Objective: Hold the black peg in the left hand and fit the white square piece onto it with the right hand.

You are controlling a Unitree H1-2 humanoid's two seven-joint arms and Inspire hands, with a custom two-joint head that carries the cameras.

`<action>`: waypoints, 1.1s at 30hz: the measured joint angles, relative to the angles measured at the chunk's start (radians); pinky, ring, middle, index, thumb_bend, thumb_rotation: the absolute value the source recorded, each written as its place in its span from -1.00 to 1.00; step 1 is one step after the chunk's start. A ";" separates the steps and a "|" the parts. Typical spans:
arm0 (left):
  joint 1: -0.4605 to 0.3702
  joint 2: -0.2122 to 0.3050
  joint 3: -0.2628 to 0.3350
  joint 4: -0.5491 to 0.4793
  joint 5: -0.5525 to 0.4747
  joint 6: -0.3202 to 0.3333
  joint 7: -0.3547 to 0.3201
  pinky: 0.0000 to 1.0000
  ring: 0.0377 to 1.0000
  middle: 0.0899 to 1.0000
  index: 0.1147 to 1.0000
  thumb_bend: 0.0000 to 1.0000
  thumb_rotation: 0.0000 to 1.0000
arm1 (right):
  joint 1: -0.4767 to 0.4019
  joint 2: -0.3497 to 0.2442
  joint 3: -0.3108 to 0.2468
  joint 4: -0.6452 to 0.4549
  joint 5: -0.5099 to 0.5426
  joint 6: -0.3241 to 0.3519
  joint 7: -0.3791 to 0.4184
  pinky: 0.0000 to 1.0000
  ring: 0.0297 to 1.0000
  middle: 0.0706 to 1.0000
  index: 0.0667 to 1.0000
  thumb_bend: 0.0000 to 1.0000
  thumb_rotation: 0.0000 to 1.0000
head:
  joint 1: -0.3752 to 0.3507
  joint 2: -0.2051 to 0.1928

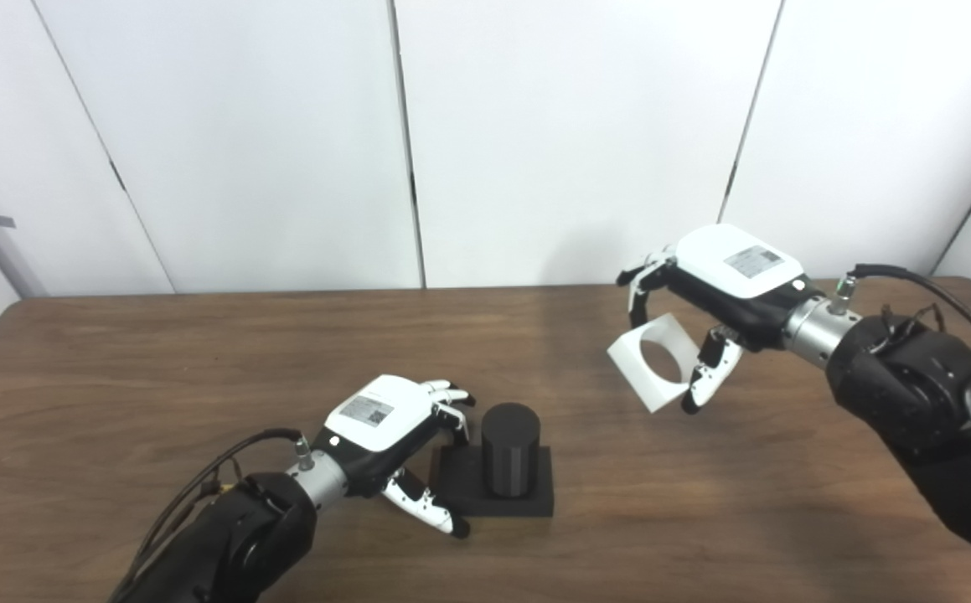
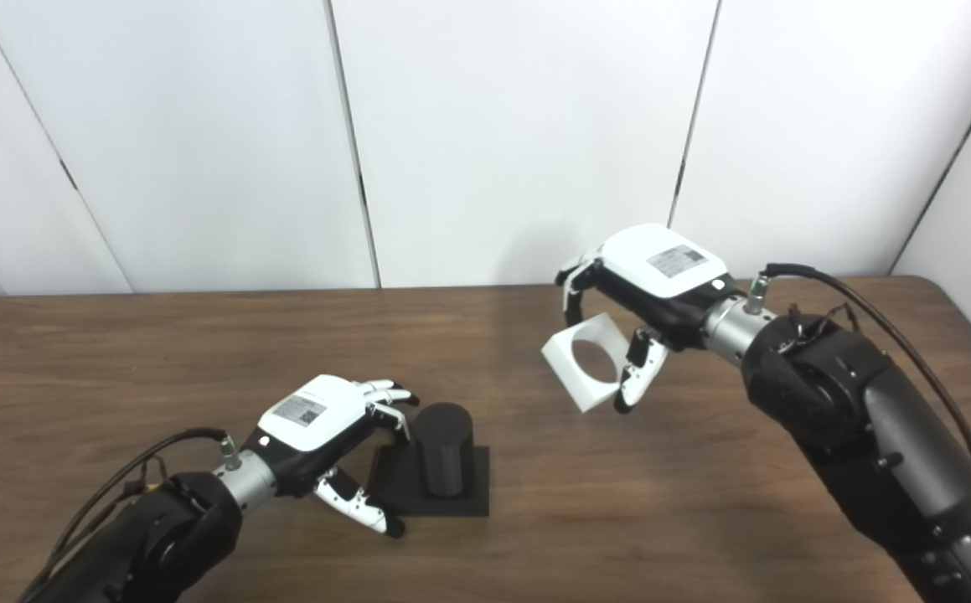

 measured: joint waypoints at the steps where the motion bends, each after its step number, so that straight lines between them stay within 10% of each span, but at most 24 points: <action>1: 0.000 0.000 0.000 0.000 0.000 0.000 0.000 0.68 0.83 0.75 -0.16 0.04 -0.85 | -0.005 0.007 0.000 -0.005 0.001 0.000 0.010 0.52 0.66 0.57 -0.12 0.04 -0.73 | 0.002 0.000; 33: -0.004 -0.019 -0.004 0.002 0.017 0.016 -0.003 0.67 0.83 0.76 -0.16 0.04 -0.84 | -0.076 0.178 0.074 -0.050 0.039 -0.004 0.098 0.51 0.65 0.56 -0.12 0.03 -0.72 | 0.034 0.011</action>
